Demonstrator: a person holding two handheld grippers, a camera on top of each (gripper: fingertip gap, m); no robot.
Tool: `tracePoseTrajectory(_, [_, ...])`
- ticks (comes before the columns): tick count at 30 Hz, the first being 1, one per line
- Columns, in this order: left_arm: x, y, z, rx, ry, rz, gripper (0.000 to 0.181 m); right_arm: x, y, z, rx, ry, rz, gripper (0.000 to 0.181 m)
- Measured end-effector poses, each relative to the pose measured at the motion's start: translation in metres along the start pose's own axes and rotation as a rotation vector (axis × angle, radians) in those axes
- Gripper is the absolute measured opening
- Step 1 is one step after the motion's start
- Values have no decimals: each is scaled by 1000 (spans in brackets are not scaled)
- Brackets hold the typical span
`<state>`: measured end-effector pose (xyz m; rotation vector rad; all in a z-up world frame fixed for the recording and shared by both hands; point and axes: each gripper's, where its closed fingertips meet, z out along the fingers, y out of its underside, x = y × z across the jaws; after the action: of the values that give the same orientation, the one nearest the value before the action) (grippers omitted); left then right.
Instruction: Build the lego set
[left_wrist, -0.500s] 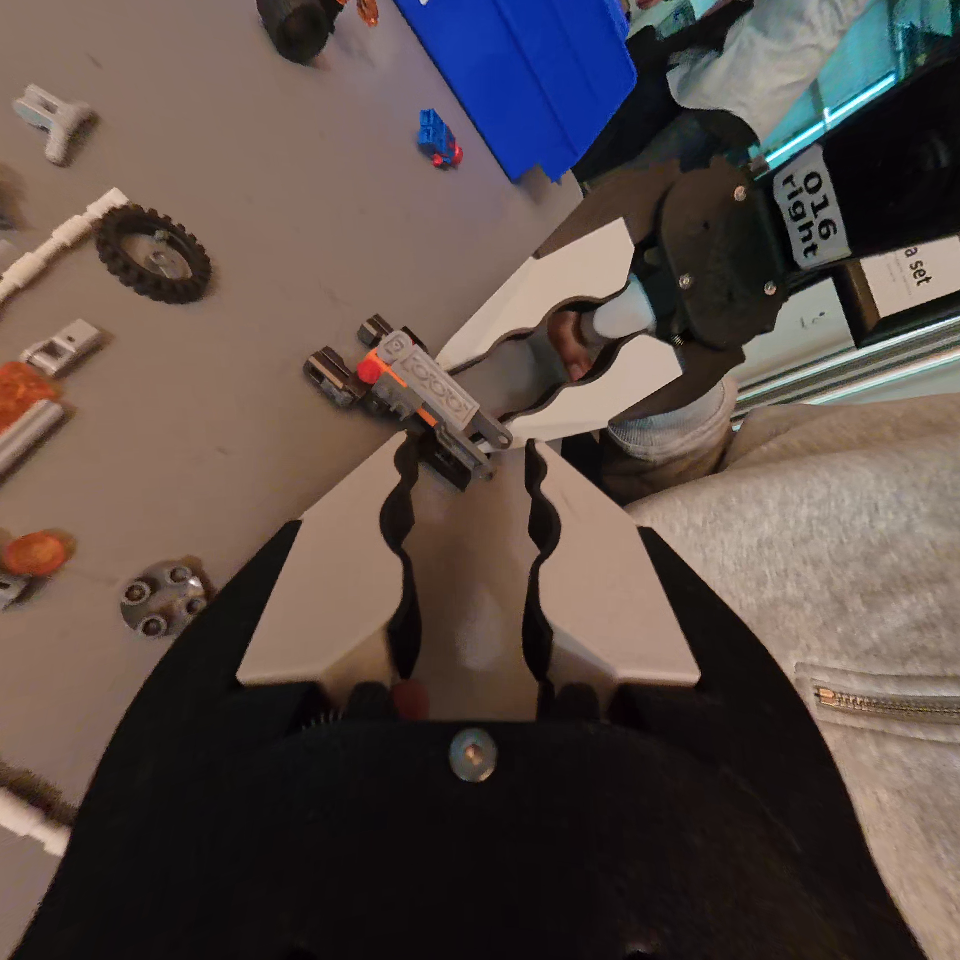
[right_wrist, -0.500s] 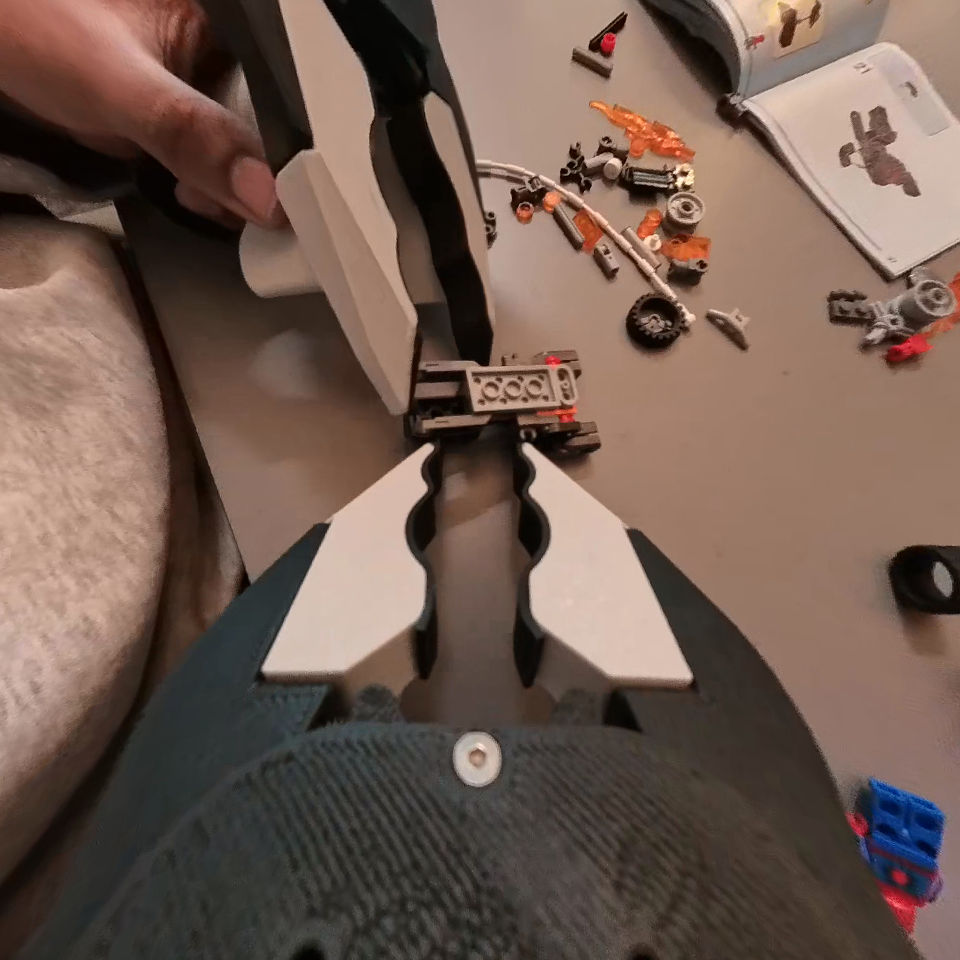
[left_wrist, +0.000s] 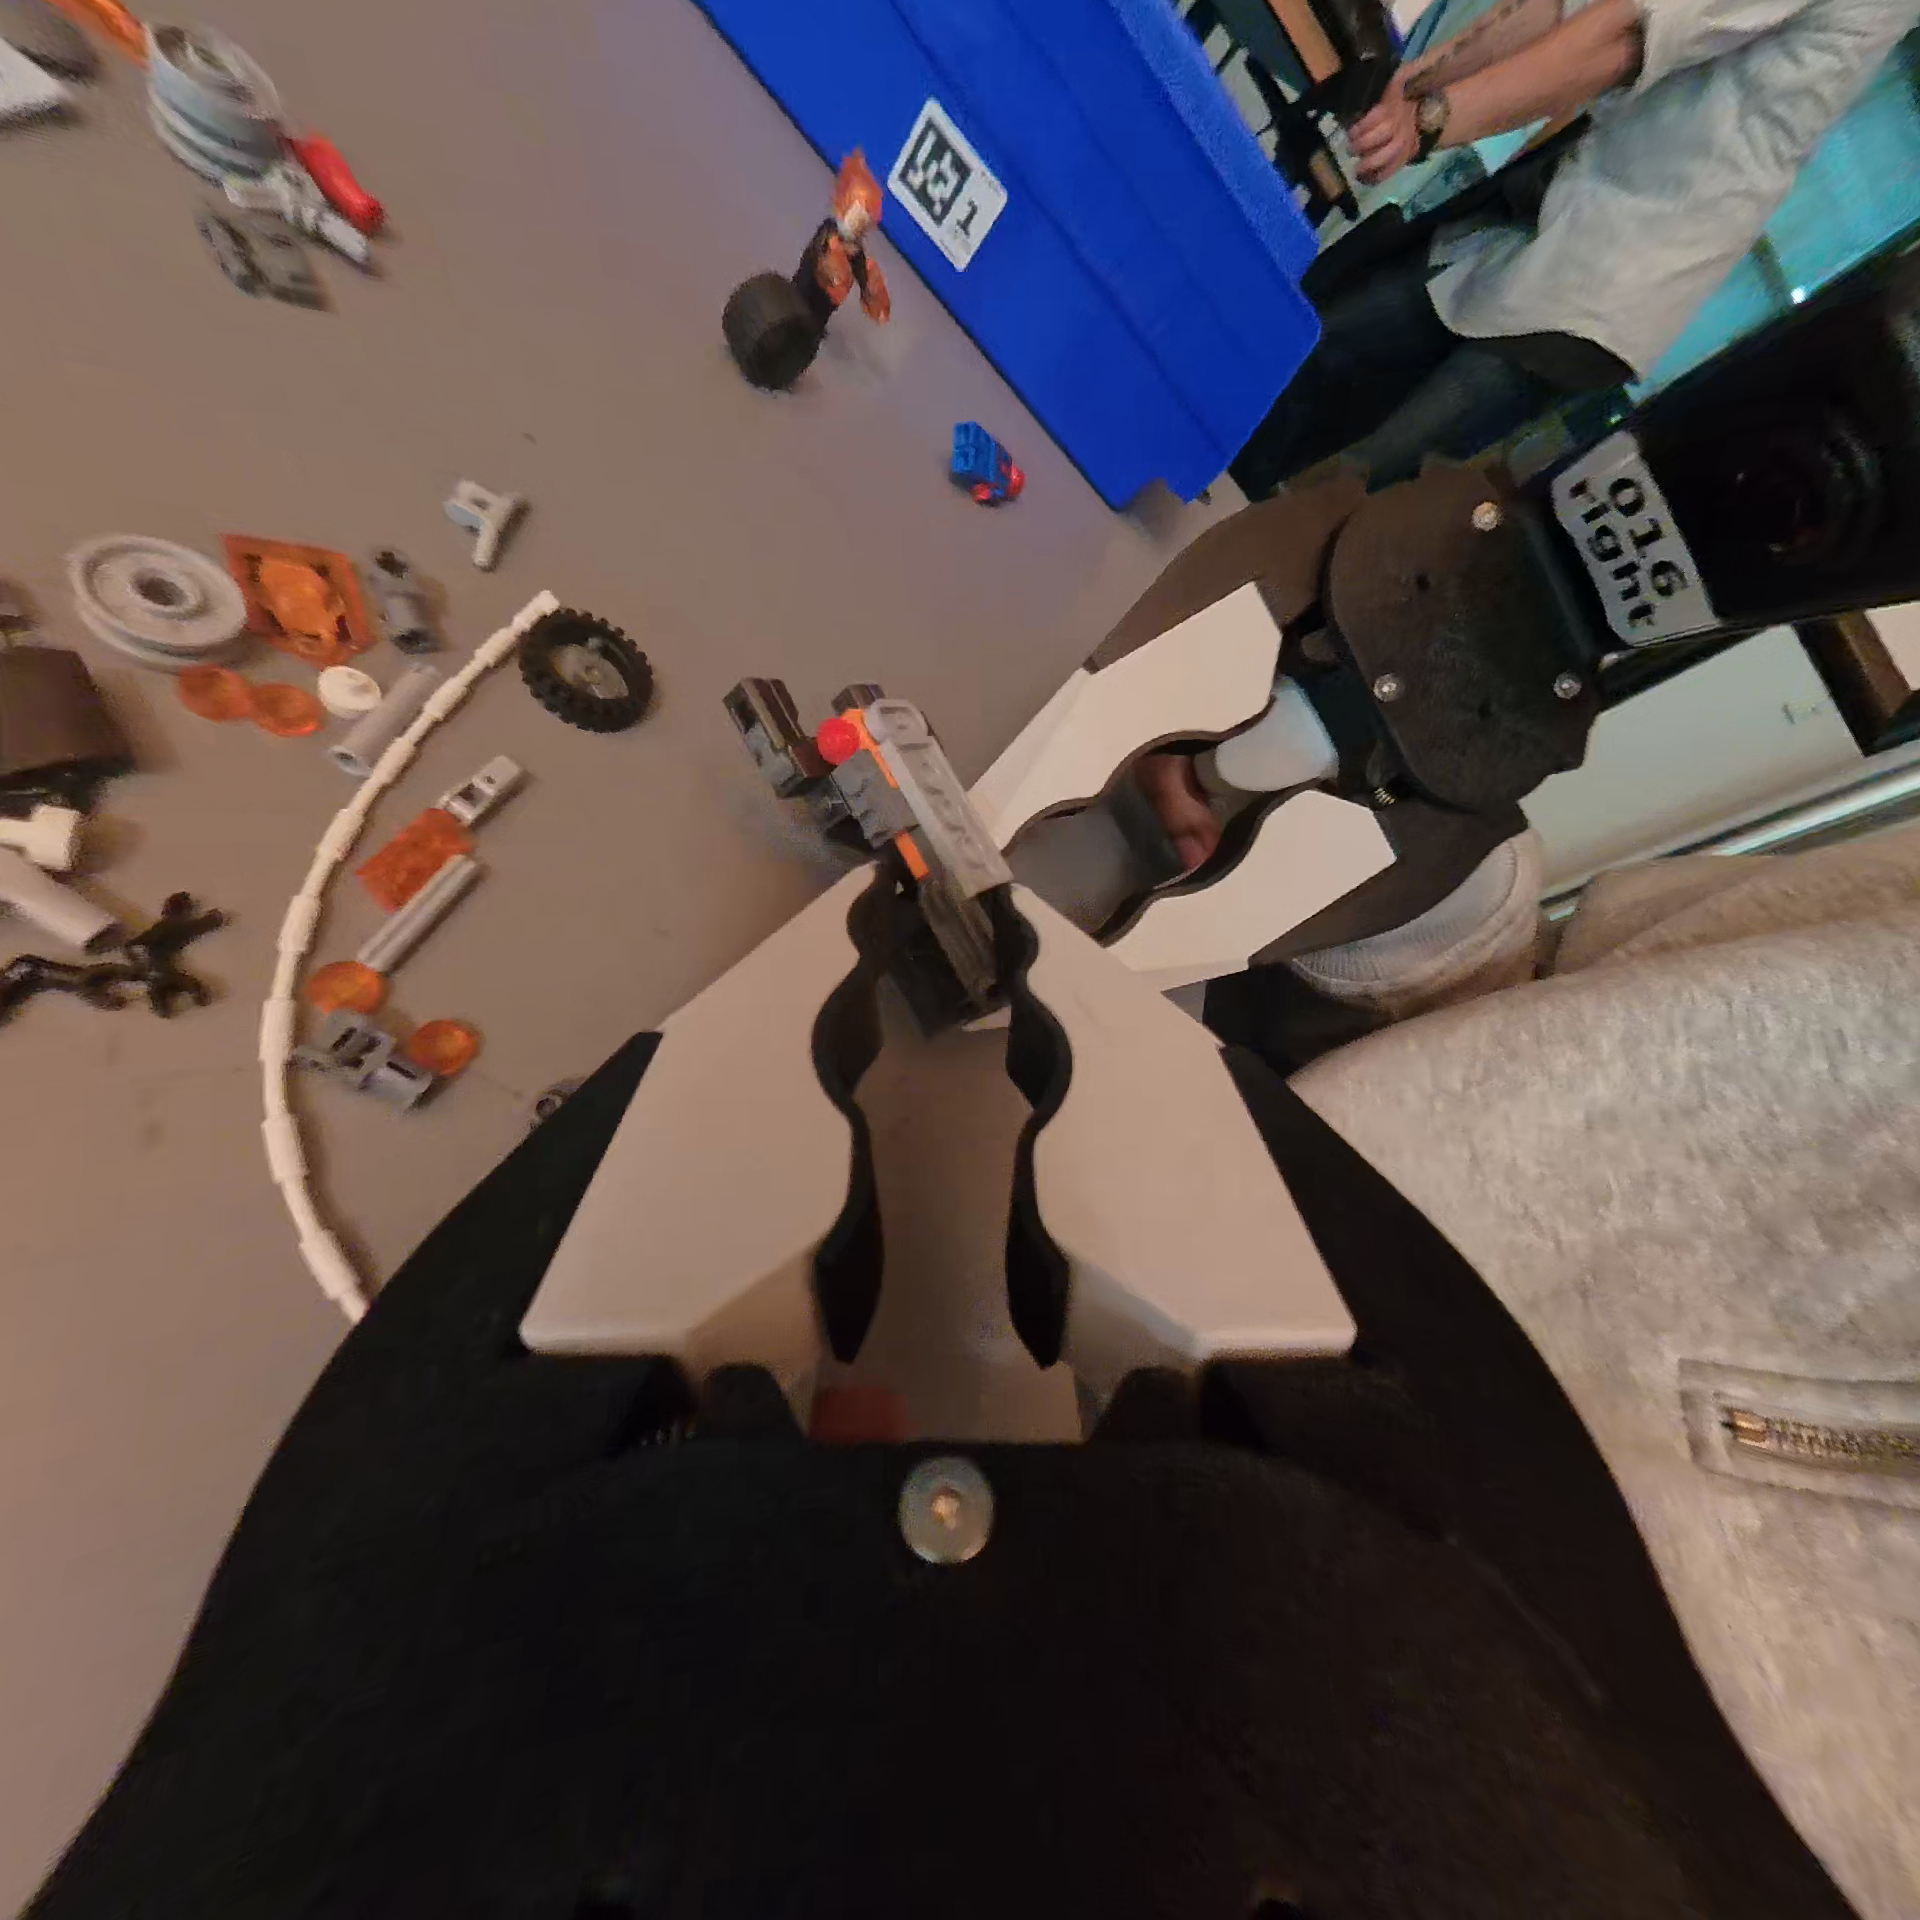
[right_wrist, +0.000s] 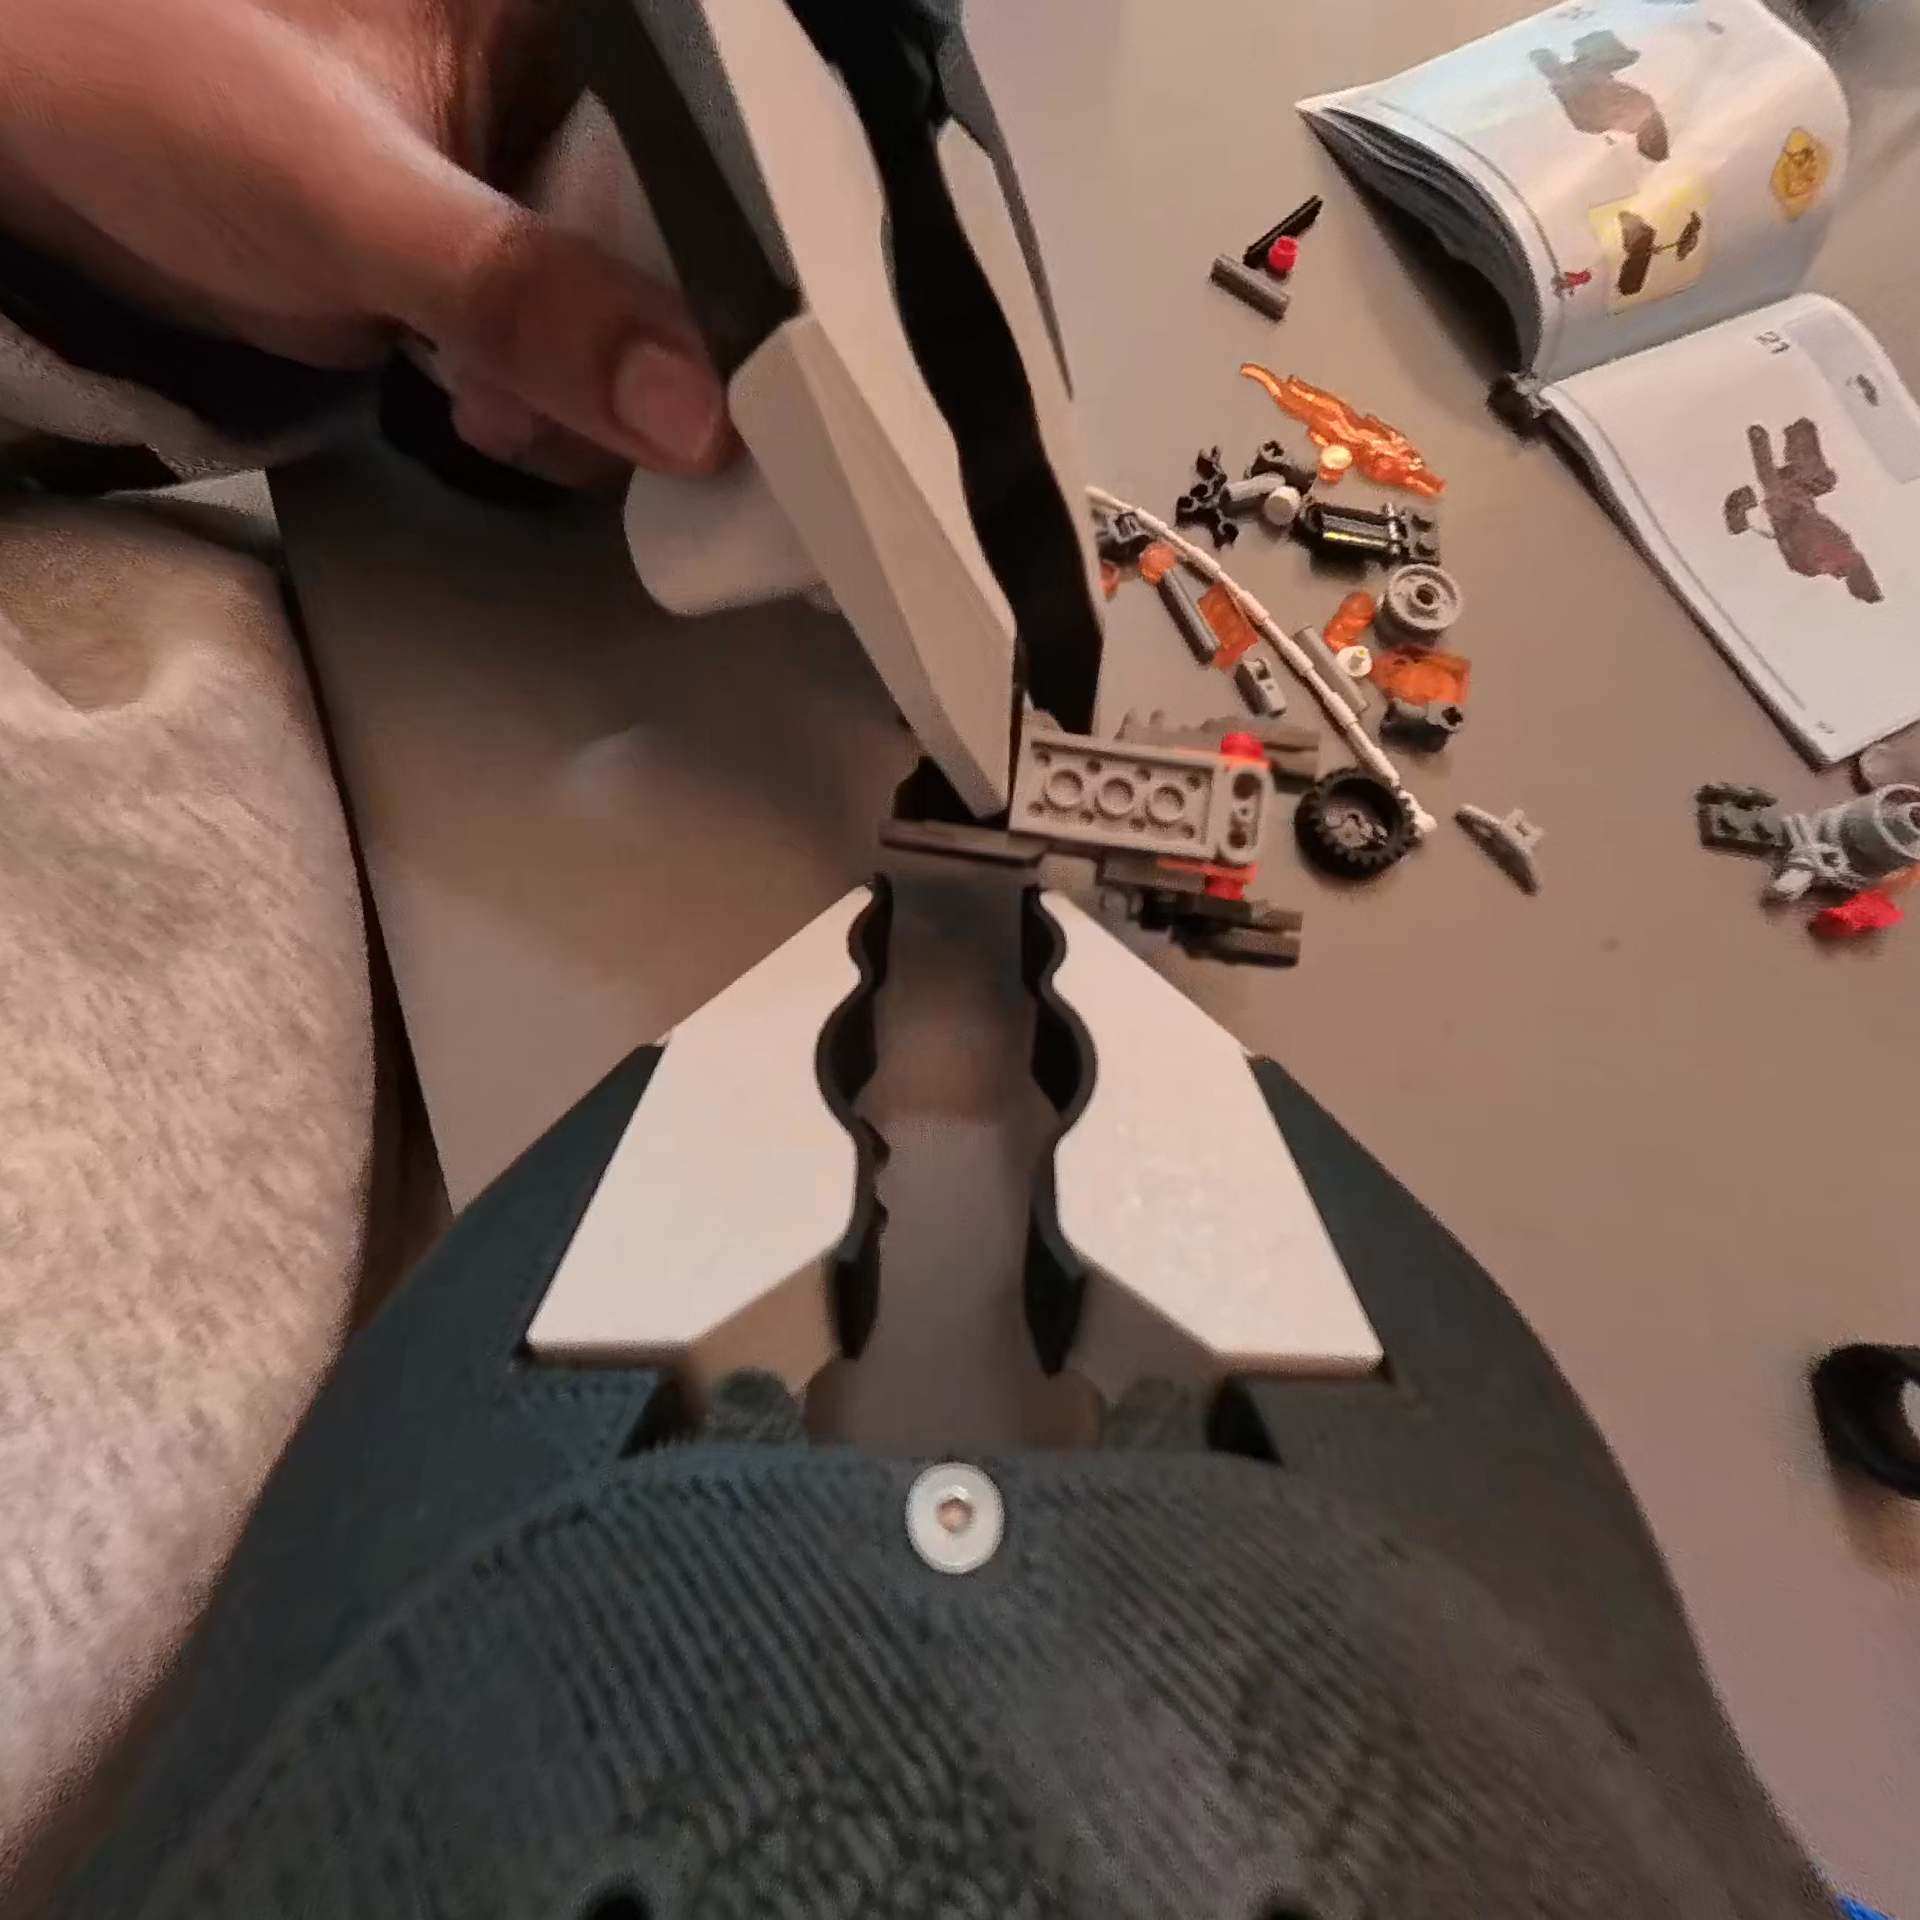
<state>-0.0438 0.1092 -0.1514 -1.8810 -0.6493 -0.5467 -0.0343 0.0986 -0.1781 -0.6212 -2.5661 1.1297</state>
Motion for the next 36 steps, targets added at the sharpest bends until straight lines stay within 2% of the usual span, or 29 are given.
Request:
tracePoseTrajectory(3, [0,-2,-8,4,-3,9,16,0,2,-1,-8,-1,7,24])
tracePoseTrajectory(7, [-7,-1,-12,-12,-78,55,16,10,9,-13,-3,38,49,23])
tracePoseTrajectory(9, [-12,1,-14,-37,-135,91,16,17,3,-23,53,65,81,22])
tracePoseTrajectory(13, [-13,4,-13,-85,-208,182,16,29,-29,-39,270,109,151,22])
tracePoseTrajectory(16, [-9,6,-11,-124,-241,260,16,49,-31,-38,293,189,202,27])
tracePoseTrajectory(22, [-2,12,-5,-194,-288,406,15,38,-35,-23,302,-51,369,44])
tracePoseTrajectory(25, [-2,12,-3,-206,-315,478,16,33,-30,-19,281,-141,422,44])
tracePoseTrajectory(29, [-3,13,-2,-227,-355,574,16,25,-25,-15,254,-208,422,33])
tracePoseTrajectory(33, [1,14,1,-206,-315,559,19,27,-21,-15,237,-202,395,23])
tracePoseTrajectory(36, [3,12,0,-171,-263,491,27,28,-19,-17,237,-199,397,0])
